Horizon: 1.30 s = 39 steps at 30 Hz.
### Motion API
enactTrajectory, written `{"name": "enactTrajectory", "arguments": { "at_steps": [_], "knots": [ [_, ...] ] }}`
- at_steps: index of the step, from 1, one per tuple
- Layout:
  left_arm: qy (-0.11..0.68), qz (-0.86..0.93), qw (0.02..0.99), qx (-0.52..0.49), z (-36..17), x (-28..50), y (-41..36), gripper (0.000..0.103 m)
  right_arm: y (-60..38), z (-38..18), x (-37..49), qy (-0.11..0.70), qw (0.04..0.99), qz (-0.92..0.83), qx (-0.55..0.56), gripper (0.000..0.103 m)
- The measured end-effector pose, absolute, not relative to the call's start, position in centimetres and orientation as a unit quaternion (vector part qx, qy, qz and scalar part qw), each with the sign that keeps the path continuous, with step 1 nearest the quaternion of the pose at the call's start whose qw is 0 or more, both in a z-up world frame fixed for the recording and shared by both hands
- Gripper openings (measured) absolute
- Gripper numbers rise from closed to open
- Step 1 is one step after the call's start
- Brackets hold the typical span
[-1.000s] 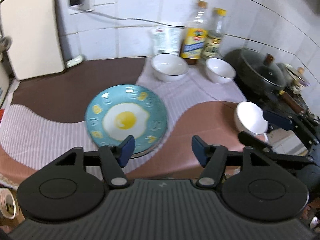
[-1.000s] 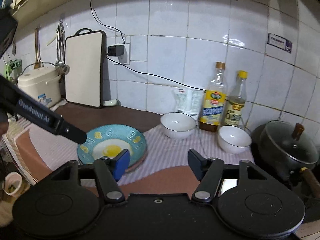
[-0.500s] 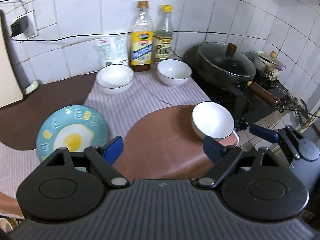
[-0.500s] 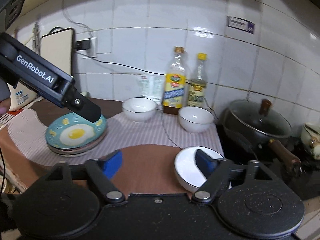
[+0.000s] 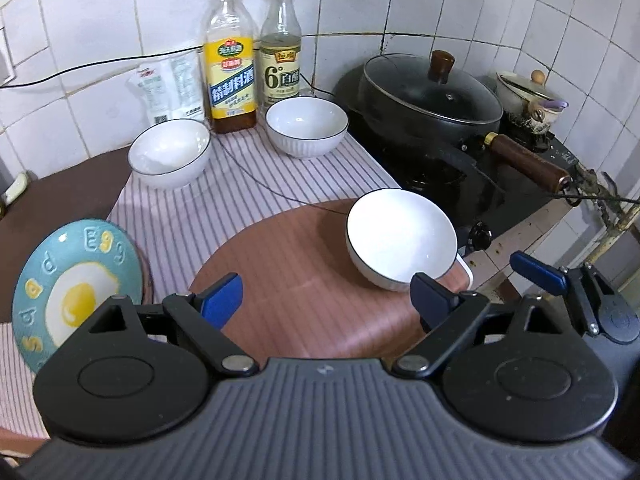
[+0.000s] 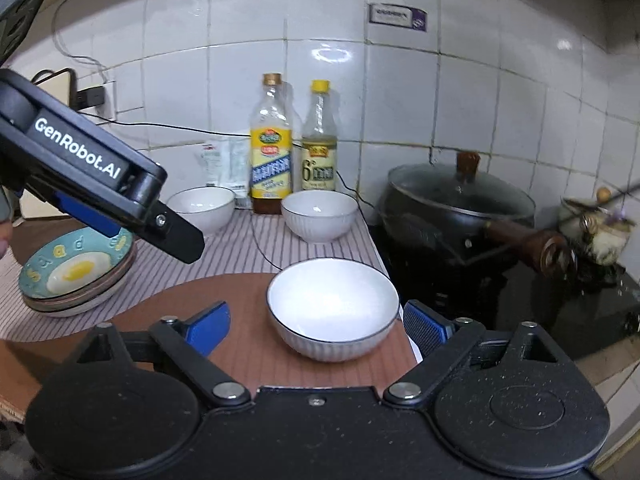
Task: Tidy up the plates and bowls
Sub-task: 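Move both grippers to the white bowl on the brown mat, then close both grippers on the white bowl rim, then carry the bowl beside the plate stack, lower it, open both grippers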
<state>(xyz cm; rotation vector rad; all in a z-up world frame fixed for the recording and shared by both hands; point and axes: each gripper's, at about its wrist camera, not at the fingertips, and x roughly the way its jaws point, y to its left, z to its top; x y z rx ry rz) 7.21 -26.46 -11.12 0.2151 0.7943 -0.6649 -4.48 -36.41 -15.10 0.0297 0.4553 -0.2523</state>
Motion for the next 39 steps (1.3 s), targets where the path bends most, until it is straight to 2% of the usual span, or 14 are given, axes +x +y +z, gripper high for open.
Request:
{"name": "enactTrajectory", "arguments": {
  "at_steps": [17, 23, 25, 30, 34, 36, 39],
  "knots": [
    [0.415, -0.324, 0.848, 0.062, -16.6, 12.1, -30.9, 0.091, -39.4, -21.8, 0.4, 0.248, 0.956, -0.152, 0.034, 0.100],
    [0.442, -0.321, 0.835, 0.061, -18.1, 13.7, -32.1, 0.087, -39.8, -22.3, 1.4, 0.249, 0.958, -0.133, 0.044, 0.101],
    [0.454, -0.321, 0.829, 0.058, -18.6, 14.1, -32.3, 0.083, -39.9, -22.3, 1.7, 0.253, 0.958, -0.129, 0.043, 0.102],
    [0.475, -0.318, 0.819, 0.055, -19.5, 14.9, -32.6, 0.057, -40.0, -22.6, 2.6, 0.262, 0.957, -0.124, 0.030, 0.103],
    [0.485, -0.328, 0.809, 0.047, -19.9, 15.4, -32.9, 0.041, -40.1, -22.6, 3.3, 0.271, 0.955, -0.117, 0.018, 0.103],
    [0.491, -0.337, 0.802, 0.040, -19.8, 15.4, -33.1, 0.027, -40.1, -22.6, 3.6, 0.275, 0.954, -0.116, 0.013, 0.103],
    [0.502, -0.343, 0.793, 0.035, -19.7, 15.5, -33.5, 0.017, -40.1, -22.4, 3.7, 0.281, 0.953, -0.113, 0.011, 0.103]
  ]
}}
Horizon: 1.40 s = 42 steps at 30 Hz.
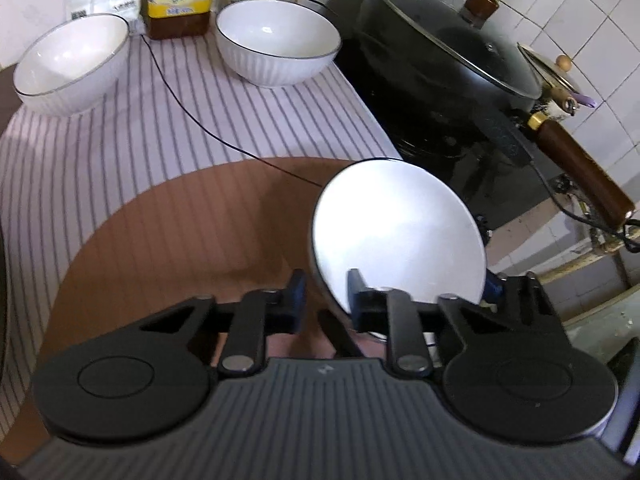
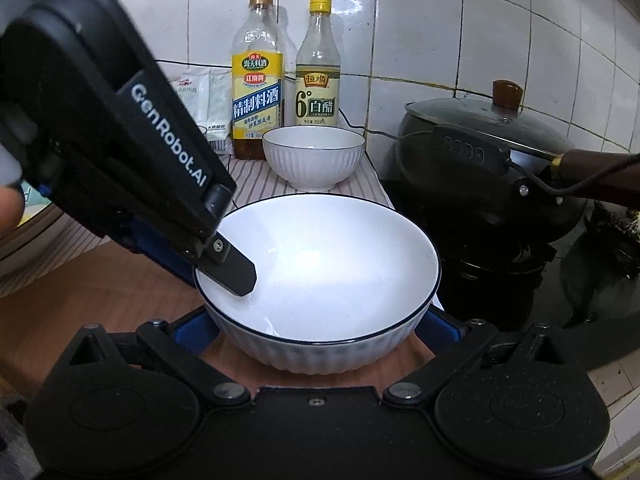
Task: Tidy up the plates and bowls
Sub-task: 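Carry the bowl beside the plate stack, lower it, open both grippers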
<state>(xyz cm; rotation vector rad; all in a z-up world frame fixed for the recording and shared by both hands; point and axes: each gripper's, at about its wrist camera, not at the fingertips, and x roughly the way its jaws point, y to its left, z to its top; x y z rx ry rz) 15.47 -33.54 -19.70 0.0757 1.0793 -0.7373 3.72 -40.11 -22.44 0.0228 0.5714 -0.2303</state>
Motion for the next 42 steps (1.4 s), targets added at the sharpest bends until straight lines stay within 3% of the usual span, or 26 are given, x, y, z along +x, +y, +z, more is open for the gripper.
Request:
{"name": "enactTrajectory", "arguments": {
  "at_steps": [22, 42],
  "knots": [
    [0.487, -0.315, 0.808, 0.104, -17.1, 12.4, -30.3, 0.016, -36.6, -19.8, 3.6, 0.318, 0.944, -0.087, 0.015, 0.103],
    [0.473, -0.251, 0.843, 0.055, -14.5, 13.8, -20.6, 0.016, -29.1, -17.2, 6.8, 0.303, 0.952, 0.001, -0.033, 0.103]
  ]
}}
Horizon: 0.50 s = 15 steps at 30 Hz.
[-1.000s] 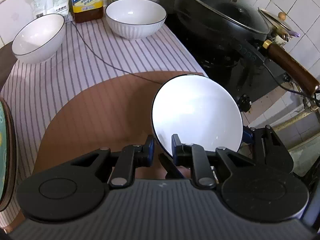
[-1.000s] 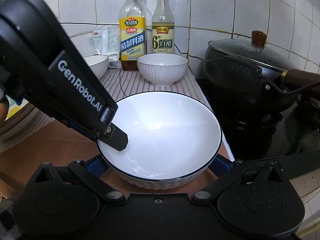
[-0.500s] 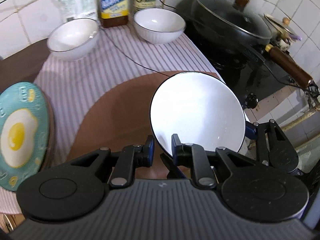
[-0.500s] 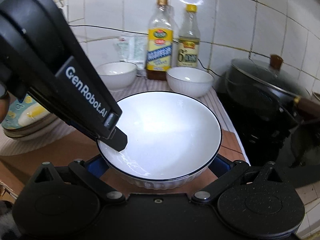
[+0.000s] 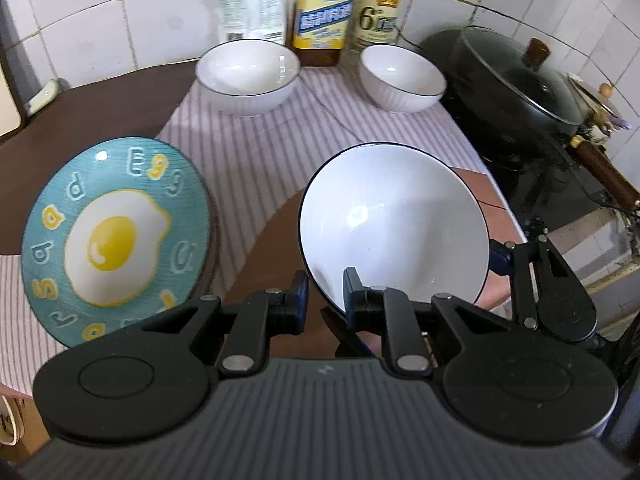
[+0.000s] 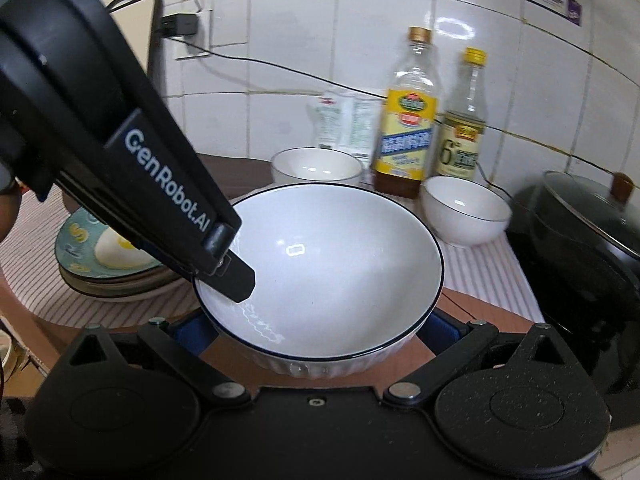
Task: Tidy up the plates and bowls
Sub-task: 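Carry the bowl beside the plate stack, lower it, open both grippers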
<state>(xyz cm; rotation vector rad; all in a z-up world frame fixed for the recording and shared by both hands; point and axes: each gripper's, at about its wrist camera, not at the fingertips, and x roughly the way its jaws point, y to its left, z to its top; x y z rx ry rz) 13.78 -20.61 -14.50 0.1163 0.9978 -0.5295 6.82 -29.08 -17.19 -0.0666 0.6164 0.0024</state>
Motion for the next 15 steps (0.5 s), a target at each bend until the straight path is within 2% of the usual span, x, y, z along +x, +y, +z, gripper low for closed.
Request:
{"name": "enactTrajectory", "arguments": {
  "at_steps": [15],
  "knots": [
    [0.489, -0.212, 0.843, 0.073, -16.7, 16.3, -19.9, 0.016, -28.5, -19.5, 10.0, 0.328, 0.943, 0.050, -0.014, 0.103]
  ]
}}
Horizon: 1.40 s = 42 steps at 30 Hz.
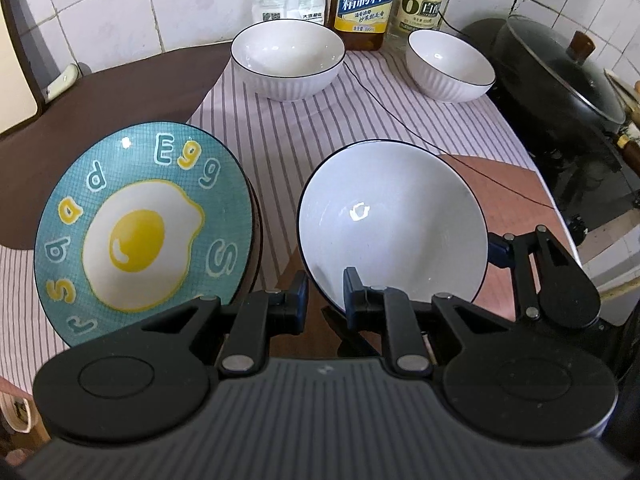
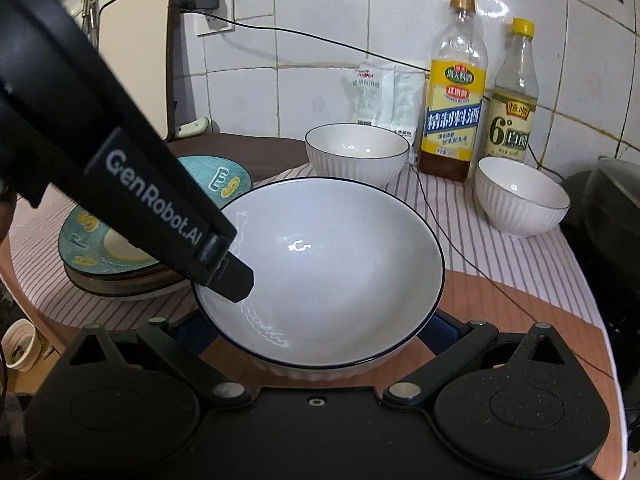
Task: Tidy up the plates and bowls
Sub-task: 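Carry the bowl beside the plate stack, lower it, open both grippers, then move both grippers to the white bowl by the bottles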
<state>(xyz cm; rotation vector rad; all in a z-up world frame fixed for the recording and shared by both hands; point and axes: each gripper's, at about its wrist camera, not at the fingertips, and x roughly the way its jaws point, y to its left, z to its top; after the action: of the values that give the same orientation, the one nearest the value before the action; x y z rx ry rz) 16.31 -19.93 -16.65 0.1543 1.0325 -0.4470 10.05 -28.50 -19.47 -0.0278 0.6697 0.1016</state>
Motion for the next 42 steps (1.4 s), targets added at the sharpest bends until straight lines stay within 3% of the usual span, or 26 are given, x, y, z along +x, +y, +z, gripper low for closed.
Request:
{"name": "enactTrajectory", "arguments": {
  "at_steps": [16, 25, 30, 42],
  "knots": [
    [0.501, -0.216, 0.835, 0.075, -18.5, 17.8, -21.3, 0.017, -29.3, -20.7, 11.8, 0.354, 0.933, 0.051, -0.035, 0.102],
    [0.508, -0.220, 0.829, 0.073, -18.4, 17.9, -21.1, 0.019, -29.9, -20.8, 10.6, 0.353, 0.934, 0.038, 0.033, 0.103],
    [0.506, -0.233, 0.828, 0.065, -17.1, 17.1, -20.6, 0.029, -29.9, -19.5, 8.2, 0.335, 0.940, 0.023, 0.055, 0.103],
    [0.480, -0.238, 0.843, 0.057, -12.3, 14.6, -17.2, 0.039, -29.7, -13.9, 4.3, 0.266, 0.960, 0.036, 0.084, 0.103]
  ]
}}
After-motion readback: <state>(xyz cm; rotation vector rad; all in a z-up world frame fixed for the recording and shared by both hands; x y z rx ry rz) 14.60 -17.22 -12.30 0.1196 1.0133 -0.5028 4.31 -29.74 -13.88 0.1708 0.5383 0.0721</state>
